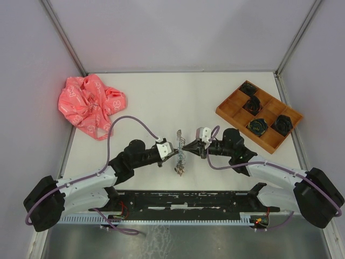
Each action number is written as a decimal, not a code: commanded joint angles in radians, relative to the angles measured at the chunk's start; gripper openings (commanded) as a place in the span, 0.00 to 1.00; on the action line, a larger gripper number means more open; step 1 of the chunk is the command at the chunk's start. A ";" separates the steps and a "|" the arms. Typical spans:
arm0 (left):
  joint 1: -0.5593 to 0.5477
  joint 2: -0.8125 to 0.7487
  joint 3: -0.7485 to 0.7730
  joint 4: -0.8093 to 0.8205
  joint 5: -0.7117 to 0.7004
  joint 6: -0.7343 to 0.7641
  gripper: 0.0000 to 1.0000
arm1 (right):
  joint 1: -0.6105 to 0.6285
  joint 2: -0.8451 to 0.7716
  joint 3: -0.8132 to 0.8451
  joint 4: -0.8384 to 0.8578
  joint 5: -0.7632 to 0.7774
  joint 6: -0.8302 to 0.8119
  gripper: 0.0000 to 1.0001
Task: Put the keys on the keyring
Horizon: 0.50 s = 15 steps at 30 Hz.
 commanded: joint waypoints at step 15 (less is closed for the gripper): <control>-0.040 0.186 0.038 0.060 0.007 -0.039 0.03 | -0.011 -0.064 -0.027 0.349 0.186 0.208 0.00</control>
